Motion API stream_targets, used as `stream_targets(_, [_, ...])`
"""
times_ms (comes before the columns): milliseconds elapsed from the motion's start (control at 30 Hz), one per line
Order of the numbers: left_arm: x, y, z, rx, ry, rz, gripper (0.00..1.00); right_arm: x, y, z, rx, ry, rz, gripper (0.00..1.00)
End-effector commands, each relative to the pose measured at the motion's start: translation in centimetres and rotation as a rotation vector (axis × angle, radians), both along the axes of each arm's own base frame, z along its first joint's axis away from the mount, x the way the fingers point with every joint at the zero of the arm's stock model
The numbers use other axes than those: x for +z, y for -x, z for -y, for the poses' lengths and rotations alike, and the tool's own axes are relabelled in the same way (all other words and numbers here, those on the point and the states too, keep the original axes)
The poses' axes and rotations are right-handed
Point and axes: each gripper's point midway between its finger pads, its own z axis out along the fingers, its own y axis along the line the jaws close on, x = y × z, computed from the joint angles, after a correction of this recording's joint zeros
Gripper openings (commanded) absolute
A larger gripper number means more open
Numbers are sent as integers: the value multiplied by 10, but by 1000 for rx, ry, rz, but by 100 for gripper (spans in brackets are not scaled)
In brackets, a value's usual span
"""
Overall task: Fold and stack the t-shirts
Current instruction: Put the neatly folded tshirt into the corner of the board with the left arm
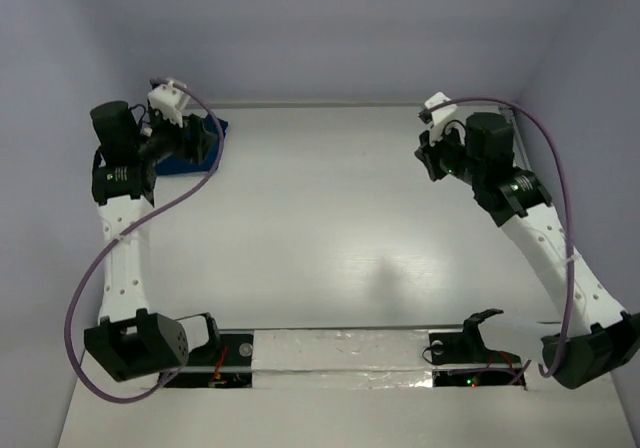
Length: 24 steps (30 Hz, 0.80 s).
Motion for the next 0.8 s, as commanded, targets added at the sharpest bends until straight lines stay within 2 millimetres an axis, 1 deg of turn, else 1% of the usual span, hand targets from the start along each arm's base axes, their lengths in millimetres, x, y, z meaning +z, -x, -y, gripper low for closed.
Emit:
stream_targets(0, [-22,43,21,-113,-32,11,56,16,3,28,-71,-13,84,0])
stream_targets(33, [-28,49,22,-118,-41,12,56,17,9,36,-92,-24,90,0])
stream_targets(67, [-29,60,23,-116,-56,33,56,17,8,50,-133,-28,92,1])
stream_targets(100, [-35,64,23,-111,-61,33,56,18,9,58,-161,-36,96,2])
stream_targets(133, [-60,69,23,-108,-51,-12,56,19,14,65,-172,-50,102,4])
stream_targets(167, [-63,76,24,-105,-60,-1,56,19,11,81,-214,-54,108,6])
stream_targets(200, [-71,79,23,-96,-66,-4,56,19,10,88,-233,-55,111,7])
stream_targets(233, [-94,82,23,-90,-56,-47,56,19,9,95,-242,-46,118,8])
stream_targets(267, [-101,87,23,-80,-57,-43,56,14,6,102,-261,-40,110,9])
stream_targets(300, [-106,85,21,-66,-59,-30,56,9,4,115,-293,-32,102,10])
stream_targets(333, [-127,89,21,-63,-49,-66,57,6,3,115,-272,-31,91,11])
stream_targets(367, [-131,90,20,-59,-62,-59,57,4,3,117,-268,-31,83,15])
stream_targets(400, [-132,87,14,-23,-74,-52,57,0,1,119,-268,-28,76,17])
stream_targets(433, [-131,84,10,4,-78,-51,58,-2,1,120,-275,-19,76,21])
stream_targets(500, [-128,81,4,44,-78,-62,59,-8,2,121,-277,-9,57,23])
stream_targets(533, [-122,80,3,51,-80,-52,59,-8,3,121,-271,-20,54,24])
stream_targets(567, [-120,78,-2,73,-77,-53,63,-6,4,125,-284,-31,56,28])
stream_targets(600, [-119,75,-6,110,-57,-56,65,-8,7,123,-280,-38,43,29])
stream_targets(633, [-119,74,-8,127,-52,-57,66,-3,9,126,-291,-46,50,30])
stream_targets(700, [-123,70,-14,154,-40,-75,67,0,10,133,-315,-54,57,32])
stream_targets(733, [-124,69,-22,180,-34,-82,67,-2,11,134,-312,-56,56,34])
stream_targets(767, [-129,67,-25,191,-27,-103,68,-3,10,139,-324,-56,54,36])
